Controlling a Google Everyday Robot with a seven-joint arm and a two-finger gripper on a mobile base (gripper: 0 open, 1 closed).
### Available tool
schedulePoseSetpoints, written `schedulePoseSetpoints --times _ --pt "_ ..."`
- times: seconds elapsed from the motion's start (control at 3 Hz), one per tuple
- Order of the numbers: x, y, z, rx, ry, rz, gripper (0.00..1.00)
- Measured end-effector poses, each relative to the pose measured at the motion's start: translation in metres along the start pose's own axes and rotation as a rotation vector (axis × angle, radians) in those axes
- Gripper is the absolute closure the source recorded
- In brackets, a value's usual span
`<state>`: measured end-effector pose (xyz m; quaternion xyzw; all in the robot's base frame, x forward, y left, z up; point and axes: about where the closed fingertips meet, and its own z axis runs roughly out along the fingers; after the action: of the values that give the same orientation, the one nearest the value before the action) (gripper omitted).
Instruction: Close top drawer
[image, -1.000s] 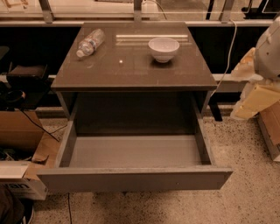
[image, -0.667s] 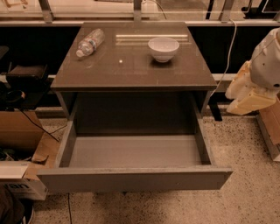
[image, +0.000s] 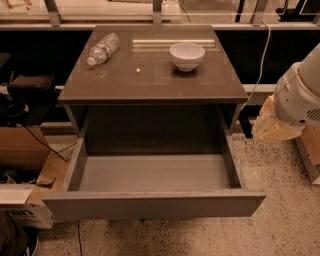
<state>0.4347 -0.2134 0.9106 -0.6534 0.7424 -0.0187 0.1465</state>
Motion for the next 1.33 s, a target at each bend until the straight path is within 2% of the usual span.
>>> schedulePoseSetpoints --times 0.33,0.67,1.0,1.33 --pt "-0.001 0.005 0.006 -0.007 0.019 -0.017 1.0" --pt "0.001 0.022 0.025 -0.048 0.0 -0.023 1.0" --pt "0.003 0.043 0.045 -0.059 -0.002 -0.027 1.0" --pt "0.004 0.065 0.083 -0.083 0.009 -0.034 1.0"
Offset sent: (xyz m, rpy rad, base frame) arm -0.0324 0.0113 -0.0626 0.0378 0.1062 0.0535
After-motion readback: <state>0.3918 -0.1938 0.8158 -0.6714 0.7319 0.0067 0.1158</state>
